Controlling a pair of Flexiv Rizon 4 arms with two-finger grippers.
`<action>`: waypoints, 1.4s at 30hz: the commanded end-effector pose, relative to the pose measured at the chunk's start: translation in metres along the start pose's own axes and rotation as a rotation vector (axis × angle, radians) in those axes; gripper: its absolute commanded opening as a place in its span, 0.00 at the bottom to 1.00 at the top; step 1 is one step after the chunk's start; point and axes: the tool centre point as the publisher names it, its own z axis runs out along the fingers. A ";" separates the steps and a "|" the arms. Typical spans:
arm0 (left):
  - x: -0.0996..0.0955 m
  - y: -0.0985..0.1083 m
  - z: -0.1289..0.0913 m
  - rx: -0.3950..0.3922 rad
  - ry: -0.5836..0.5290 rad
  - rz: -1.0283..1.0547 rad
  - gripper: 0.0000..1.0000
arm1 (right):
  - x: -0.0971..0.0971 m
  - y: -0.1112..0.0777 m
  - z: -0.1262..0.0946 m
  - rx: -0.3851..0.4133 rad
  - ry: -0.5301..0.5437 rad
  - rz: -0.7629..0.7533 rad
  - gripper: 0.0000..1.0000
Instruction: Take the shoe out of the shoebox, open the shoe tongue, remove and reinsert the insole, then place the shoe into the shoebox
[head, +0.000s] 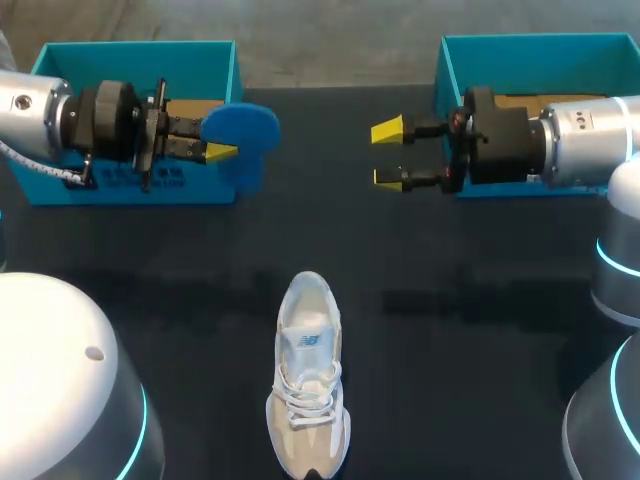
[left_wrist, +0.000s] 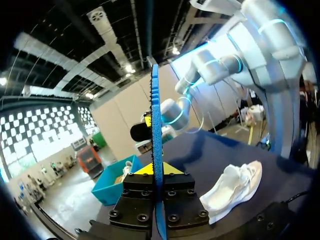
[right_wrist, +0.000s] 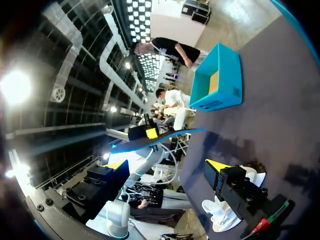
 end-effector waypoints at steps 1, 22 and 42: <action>-0.002 0.003 0.000 0.066 -0.008 -0.302 0.00 | 0.000 0.000 0.002 -0.002 -0.001 0.000 1.00; 0.018 -0.012 0.016 0.125 -0.064 -0.961 0.00 | 0.000 0.000 0.002 -0.002 -0.001 0.000 1.00; 0.018 0.021 0.039 0.189 -0.041 -1.397 0.00 | 0.000 0.000 0.002 -0.002 -0.001 0.000 1.00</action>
